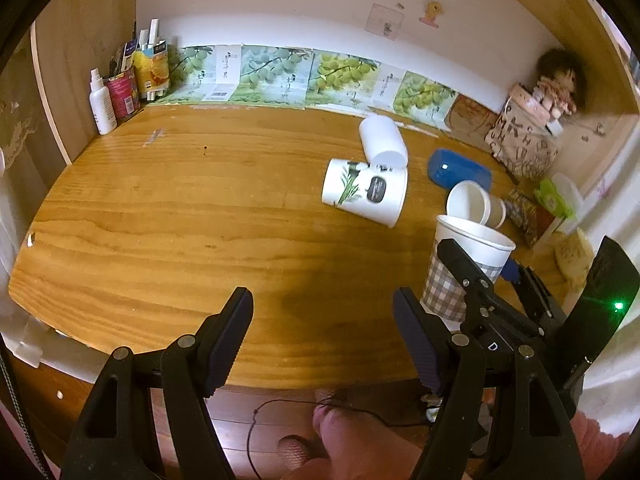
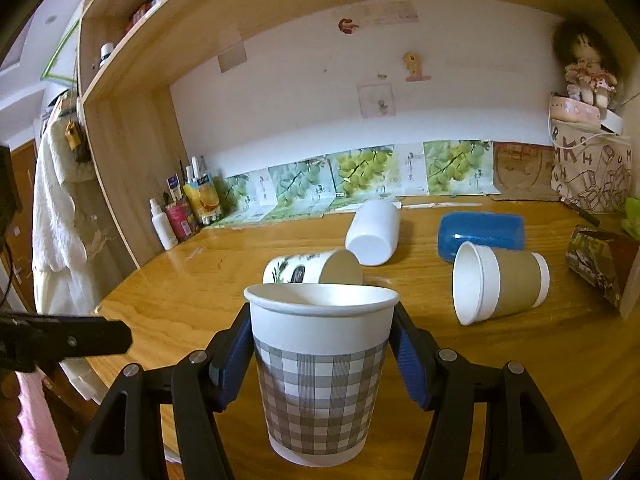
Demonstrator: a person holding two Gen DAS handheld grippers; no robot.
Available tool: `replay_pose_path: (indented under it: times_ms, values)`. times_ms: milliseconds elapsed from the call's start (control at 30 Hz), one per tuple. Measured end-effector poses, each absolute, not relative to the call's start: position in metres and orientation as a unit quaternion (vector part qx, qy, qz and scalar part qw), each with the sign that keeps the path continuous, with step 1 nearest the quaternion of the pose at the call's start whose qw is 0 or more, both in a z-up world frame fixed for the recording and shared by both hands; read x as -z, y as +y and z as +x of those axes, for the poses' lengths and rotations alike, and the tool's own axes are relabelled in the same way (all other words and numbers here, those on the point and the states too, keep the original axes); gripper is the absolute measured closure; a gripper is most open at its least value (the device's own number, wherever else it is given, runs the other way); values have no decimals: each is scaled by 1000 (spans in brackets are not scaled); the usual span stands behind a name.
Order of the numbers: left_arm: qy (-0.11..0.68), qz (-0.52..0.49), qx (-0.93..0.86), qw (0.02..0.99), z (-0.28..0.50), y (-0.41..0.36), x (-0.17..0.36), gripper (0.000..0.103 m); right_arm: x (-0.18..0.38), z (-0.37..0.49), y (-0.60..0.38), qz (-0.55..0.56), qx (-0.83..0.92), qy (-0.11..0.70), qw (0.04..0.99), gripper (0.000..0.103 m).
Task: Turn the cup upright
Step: 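Carry the gingham cup with the right tool, set it down upright, open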
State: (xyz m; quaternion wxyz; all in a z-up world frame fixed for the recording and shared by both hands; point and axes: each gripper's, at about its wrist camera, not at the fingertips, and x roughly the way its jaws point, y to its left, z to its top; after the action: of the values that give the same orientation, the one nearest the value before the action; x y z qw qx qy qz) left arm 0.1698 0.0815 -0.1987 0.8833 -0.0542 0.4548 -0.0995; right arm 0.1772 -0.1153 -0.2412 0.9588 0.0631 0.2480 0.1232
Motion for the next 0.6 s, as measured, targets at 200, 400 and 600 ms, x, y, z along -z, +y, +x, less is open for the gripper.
replay_pose_path:
  times_ms: [200, 400, 600]
  values:
    - [455, -44, 99, 884, 163, 82, 204, 27, 254, 165, -112, 50, -117, 229, 965, 38]
    - [452, -41, 100, 885, 161, 82, 206, 27, 265, 159, -108, 27, -97, 199, 975, 37]
    - [454, -40, 95, 885, 158, 83, 209, 27, 273, 157, -102, -8, -67, 167, 984, 37]
